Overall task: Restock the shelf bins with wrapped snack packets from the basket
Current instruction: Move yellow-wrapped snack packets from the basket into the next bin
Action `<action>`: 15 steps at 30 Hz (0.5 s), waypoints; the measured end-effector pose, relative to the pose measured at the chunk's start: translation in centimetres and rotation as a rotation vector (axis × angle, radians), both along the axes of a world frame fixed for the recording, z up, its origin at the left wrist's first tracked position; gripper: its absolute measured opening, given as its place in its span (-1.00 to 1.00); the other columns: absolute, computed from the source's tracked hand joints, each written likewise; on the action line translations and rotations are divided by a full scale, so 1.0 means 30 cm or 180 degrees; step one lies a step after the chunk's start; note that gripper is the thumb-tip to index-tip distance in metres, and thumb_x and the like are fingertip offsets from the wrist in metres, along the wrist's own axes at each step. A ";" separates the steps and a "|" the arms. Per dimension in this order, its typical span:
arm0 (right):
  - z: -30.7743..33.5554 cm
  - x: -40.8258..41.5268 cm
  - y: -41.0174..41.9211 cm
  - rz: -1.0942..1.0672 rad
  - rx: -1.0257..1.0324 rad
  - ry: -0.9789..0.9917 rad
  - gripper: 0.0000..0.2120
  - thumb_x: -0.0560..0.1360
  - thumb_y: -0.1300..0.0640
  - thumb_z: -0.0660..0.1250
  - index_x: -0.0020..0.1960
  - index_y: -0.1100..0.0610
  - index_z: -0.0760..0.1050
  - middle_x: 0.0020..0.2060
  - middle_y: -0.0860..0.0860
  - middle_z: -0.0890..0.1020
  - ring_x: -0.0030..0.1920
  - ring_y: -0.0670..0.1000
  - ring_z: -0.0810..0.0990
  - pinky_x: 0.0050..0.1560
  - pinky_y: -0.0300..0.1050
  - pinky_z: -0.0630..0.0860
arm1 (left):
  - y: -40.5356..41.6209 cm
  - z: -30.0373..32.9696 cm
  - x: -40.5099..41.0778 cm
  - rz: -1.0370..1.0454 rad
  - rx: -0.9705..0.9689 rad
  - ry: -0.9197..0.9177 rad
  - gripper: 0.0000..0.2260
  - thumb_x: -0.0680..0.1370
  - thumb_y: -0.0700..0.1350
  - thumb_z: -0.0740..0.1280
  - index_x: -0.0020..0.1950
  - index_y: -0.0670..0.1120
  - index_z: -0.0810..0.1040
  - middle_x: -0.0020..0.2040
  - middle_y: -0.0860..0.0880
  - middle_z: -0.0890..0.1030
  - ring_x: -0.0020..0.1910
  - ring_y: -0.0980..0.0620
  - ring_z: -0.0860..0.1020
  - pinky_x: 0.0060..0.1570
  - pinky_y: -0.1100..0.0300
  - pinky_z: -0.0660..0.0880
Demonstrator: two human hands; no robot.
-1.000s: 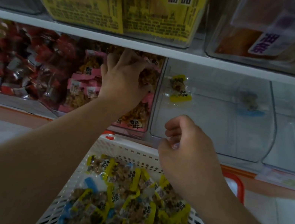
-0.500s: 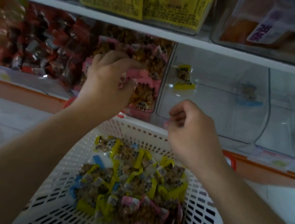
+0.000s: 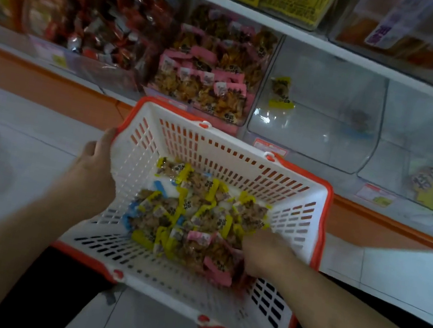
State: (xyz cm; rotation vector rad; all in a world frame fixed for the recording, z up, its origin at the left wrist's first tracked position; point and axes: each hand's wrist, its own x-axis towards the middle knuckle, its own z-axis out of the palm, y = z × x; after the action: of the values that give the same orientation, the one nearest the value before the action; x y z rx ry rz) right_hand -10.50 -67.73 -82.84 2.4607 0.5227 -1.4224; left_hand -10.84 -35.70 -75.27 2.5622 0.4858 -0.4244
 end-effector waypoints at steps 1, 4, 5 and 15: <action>-0.012 -0.021 -0.017 0.0033 -0.0019 -0.0001 -0.97 0.58 0.25 0.37 0.00 0.16 0.57 -0.13 0.08 0.57 -0.18 0.05 0.55 -0.30 -0.07 0.47 | -0.003 -0.008 -0.012 -0.0066 0.0036 0.0019 -0.11 0.50 -0.42 0.26 0.68 0.06 -0.10 0.45 -0.21 0.29 0.26 -0.35 0.48 0.21 -0.23 0.49; -0.037 -0.048 -0.039 -0.0063 0.0141 -0.0069 -0.84 0.56 0.35 0.37 -0.12 0.14 0.48 -0.19 0.08 0.49 -0.27 0.03 0.47 -0.36 -0.11 0.39 | 0.004 -0.029 -0.037 -0.0122 0.0074 -0.0011 -0.03 0.46 -0.43 0.26 0.68 0.05 -0.22 0.46 -0.20 0.25 0.30 -0.34 0.42 0.26 -0.20 0.45; -0.039 -0.050 -0.042 -0.0061 0.0169 -0.0092 -0.84 0.56 0.37 0.36 -0.12 0.15 0.49 -0.19 0.09 0.50 -0.27 0.04 0.48 -0.35 -0.10 0.40 | 0.011 -0.028 -0.039 -0.0122 0.0040 0.0006 -0.04 0.47 -0.41 0.26 0.68 0.07 -0.22 0.47 -0.19 0.24 0.36 -0.33 0.38 0.30 -0.20 0.42; 0.125 0.113 -0.010 -0.0696 0.0865 -0.0481 -0.76 0.64 0.14 0.38 -0.20 0.06 0.49 -0.21 0.01 0.56 -0.19 0.04 0.57 -0.23 -0.04 0.47 | -0.015 0.021 -0.011 -0.0109 0.0349 -0.0667 -0.34 0.49 -0.25 0.40 0.55 -0.04 0.25 0.51 -0.07 0.16 0.51 -0.25 0.20 0.48 -0.17 0.27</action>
State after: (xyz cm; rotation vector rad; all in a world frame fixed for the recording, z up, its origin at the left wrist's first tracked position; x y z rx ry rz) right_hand -7.12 -68.04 -79.08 2.8921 0.4517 -1.2992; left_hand -11.17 -36.14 -74.65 2.6855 0.3992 -0.1412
